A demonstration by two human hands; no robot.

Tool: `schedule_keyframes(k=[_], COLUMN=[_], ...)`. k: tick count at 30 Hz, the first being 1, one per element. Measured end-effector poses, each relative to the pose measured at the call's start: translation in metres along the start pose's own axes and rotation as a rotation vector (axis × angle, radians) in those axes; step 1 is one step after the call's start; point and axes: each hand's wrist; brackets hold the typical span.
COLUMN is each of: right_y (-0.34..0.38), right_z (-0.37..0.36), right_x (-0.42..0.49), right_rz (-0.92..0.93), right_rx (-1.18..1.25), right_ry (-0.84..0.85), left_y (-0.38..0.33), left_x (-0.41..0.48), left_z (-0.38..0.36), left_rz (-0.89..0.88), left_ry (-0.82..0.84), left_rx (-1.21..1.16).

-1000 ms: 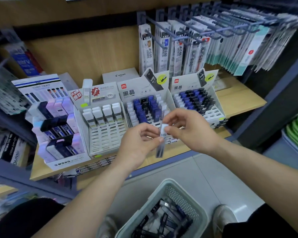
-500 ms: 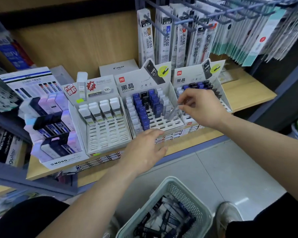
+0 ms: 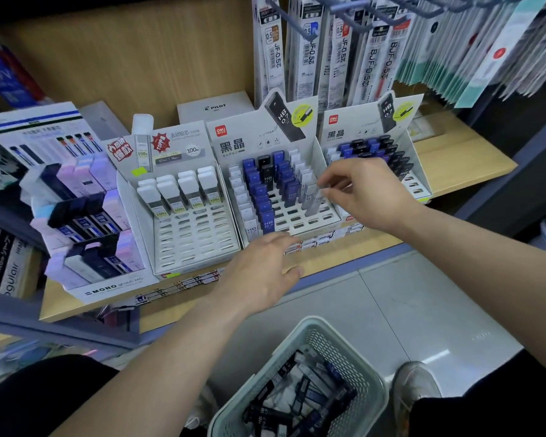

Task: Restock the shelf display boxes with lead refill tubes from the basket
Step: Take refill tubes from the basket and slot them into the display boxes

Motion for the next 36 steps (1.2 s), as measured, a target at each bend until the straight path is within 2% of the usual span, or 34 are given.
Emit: schedule_keyframes(k=[7,11,13,16,20,24,31,36], right_y=[0.005,0.011,0.015,0.017,0.011,-0.008,-0.055,-0.071], right_z=[-0.015,-0.003,0.003,0.003,-0.027,-0.073,-0.137,-0.170], right_x=[0.003,-0.010,-0.026,-0.058,-0.113,-0.173,-0.241,-0.255], right_rz=[0.003,-0.093,-0.157,-0.246,-0.280,-0.343,-0.648,-0.622], right_rx=[-0.096,-0.037,0.016,0.050,-0.086,-0.152,-0.032,0.039], right_ry=[-0.001,-0.079,-0.066,0.097,0.352,0.473,0.370,0.345], left_y=[0.002,0.000,-0.002,0.002,0.026,0.047,0.054,0.050], left_x=[0.004,0.000,-0.007,-0.024,-0.056,-0.094,-0.135,-0.119], left_z=[0.001,0.004,0.005,-0.002,-0.028,-0.066,-0.139,-0.189], left_rz=[-0.002,-0.020,-0.028,-0.060,-0.026,0.030,0.050,0.052], left_ry=[0.029,0.014,0.002,0.024,0.140,0.284,0.435,0.480], left_rx=[-0.004,-0.008,-0.015,-0.021,0.016,0.036,0.003,-0.014])
Point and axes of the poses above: each hand's wrist, its own x-axis towards the middle knuckle, its own z-axis out of the back of the hand, y = z × x, and after that the axes turned 1 degree about -y, right-handed
